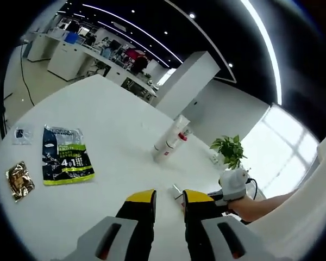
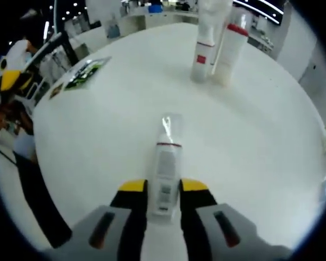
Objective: Arrange the skincare products in the storage area until every visible bottle or jar stands upright without overlapping.
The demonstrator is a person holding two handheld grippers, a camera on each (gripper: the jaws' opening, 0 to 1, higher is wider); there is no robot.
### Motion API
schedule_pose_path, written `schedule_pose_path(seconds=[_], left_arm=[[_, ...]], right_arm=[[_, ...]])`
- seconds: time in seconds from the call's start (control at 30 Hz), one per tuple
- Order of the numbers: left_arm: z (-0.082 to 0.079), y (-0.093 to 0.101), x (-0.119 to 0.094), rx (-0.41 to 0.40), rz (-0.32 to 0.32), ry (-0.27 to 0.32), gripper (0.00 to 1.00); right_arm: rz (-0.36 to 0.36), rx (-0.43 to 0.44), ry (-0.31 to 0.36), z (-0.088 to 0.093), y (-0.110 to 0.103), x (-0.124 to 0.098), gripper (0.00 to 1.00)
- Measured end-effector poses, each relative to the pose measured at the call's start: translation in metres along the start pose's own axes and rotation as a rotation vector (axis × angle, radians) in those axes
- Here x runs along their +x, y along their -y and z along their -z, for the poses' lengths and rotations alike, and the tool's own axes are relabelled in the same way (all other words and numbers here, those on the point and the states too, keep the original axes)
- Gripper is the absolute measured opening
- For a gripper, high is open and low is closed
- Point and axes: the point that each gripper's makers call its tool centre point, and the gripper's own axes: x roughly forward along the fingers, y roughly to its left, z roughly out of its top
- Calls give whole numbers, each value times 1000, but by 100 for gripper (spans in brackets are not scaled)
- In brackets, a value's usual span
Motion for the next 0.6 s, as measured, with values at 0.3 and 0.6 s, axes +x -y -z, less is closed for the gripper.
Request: schedule_pose_path(seconds=[0.3, 0.6], left_arm=[[-2, 1, 2, 1, 13, -7, 20], [-8, 4, 7, 5, 32, -2, 20]], right_arm=[[-22, -2, 35, -5, -1, -4, 19], [-117, 116, 115, -26, -23, -9, 18]])
